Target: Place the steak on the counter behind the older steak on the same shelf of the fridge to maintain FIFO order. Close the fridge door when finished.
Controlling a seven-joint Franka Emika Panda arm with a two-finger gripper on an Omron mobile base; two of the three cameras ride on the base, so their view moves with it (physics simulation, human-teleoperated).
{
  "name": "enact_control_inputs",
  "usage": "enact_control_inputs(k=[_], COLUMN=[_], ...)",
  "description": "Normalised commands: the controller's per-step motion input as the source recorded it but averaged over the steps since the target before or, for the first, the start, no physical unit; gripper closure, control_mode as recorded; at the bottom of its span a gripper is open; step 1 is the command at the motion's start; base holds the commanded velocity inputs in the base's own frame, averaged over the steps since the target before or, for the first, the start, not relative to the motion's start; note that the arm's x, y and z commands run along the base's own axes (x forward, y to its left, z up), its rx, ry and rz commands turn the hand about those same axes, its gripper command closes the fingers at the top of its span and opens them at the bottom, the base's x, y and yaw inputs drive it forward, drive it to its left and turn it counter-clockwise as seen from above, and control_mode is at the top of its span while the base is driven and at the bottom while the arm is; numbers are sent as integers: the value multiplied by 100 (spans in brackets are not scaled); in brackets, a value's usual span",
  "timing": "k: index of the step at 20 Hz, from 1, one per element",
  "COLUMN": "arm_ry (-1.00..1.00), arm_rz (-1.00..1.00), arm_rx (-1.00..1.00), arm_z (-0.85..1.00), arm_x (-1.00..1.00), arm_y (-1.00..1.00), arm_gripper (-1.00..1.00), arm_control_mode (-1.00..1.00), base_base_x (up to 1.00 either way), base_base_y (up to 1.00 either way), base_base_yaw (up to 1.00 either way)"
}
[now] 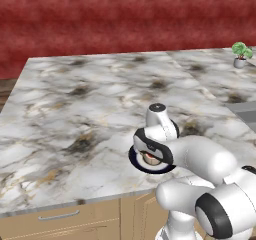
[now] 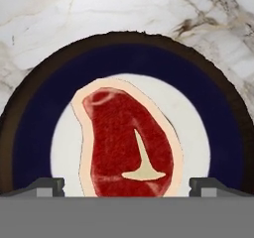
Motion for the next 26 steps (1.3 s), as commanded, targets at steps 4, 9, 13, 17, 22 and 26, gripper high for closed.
enact_control_inputs(k=[4,9,13,17,22,26], arm_ry=[-8,-4,-2,0,0,0], arm_rz=[0,2,2,2,2,2], arm_rx=[3,1,0,0,0,0], arm_z=[0,-4,-11,-18,-25,-32], arm_x=[15,29,20,15,11,1], arm_y=[1,5,0,1,1,3], arm_gripper=[-100,-100,-100,-100,-100,-100], arm_control_mode=[-100,-100,-100,-100,-100,-100], base_base_x=[0,0,0,0,0,0], base_base_y=[0,0,0,0,0,0], base_base_yaw=[0,0,0,0,0,0])
